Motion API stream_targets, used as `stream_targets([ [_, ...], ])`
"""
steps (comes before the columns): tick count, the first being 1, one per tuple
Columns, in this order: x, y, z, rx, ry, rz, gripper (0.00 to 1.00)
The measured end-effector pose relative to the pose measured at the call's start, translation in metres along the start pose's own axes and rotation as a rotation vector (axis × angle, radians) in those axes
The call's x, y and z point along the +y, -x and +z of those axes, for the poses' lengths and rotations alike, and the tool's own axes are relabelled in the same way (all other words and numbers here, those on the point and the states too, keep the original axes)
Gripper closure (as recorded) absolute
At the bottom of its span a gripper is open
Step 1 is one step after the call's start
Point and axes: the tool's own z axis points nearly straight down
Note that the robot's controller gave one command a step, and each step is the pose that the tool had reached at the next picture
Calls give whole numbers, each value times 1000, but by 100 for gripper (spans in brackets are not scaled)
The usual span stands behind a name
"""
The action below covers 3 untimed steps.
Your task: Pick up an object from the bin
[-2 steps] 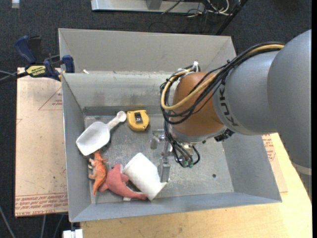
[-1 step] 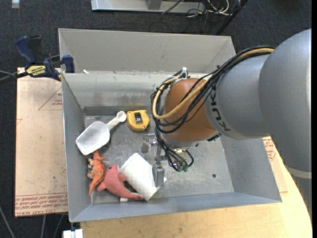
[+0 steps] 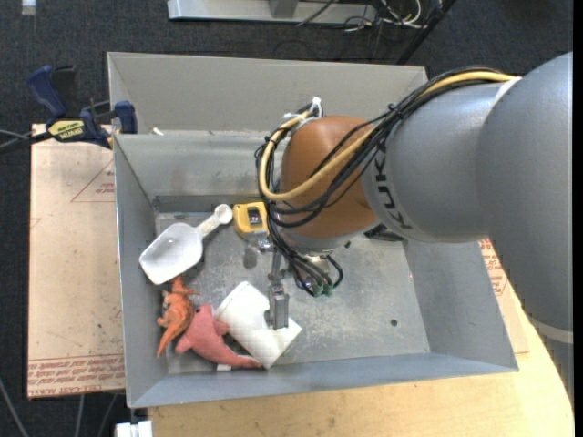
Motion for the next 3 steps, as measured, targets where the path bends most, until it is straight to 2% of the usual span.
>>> stream_targets([
  [1,-4,9,-33,-12,2,-268,0],
  [2,-16,3,-38,-14,-1,-333,0],
  [3,-11,-9,-15,-10,2,-111,0],
])
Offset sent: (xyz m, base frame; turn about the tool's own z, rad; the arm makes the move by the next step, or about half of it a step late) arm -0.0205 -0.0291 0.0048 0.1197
